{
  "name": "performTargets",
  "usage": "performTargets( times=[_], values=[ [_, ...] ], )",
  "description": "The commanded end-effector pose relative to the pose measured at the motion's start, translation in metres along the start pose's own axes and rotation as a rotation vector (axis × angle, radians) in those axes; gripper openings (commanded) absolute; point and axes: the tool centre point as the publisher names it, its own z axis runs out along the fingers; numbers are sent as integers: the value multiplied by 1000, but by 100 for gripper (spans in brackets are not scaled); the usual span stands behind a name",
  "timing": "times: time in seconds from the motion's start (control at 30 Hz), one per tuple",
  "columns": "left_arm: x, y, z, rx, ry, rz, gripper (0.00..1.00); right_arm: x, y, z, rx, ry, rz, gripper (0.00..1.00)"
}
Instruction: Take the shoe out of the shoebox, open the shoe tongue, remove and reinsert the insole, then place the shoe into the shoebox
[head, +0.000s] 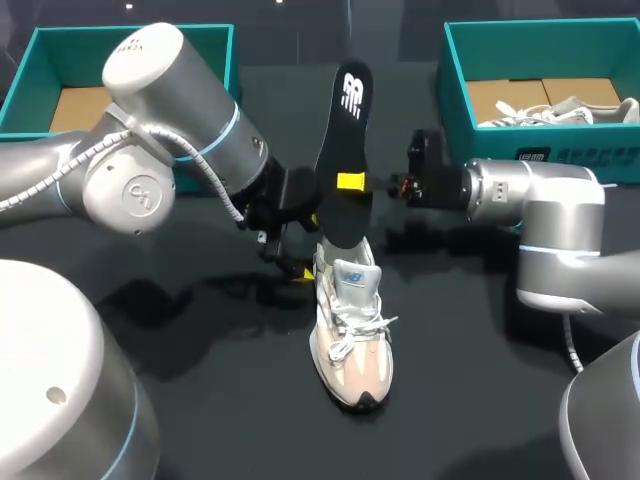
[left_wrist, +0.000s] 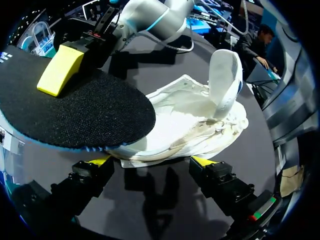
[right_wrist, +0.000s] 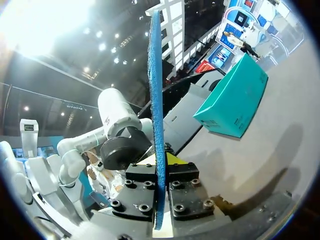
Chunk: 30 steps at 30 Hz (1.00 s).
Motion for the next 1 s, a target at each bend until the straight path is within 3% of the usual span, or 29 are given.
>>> performTargets(
  times=[0.03,0.5,1.0],
  values=[
    [-1,0,0,-4,1,-1,100,-11,0,0,5,40,-1,0],
    [0,9,-2,-27,21,9,100,-13,0,2,4,52,-13,0],
    [-1,11,-5,-30,19,16,100,5,-9,7,41,65,-95,0]
  ],
)
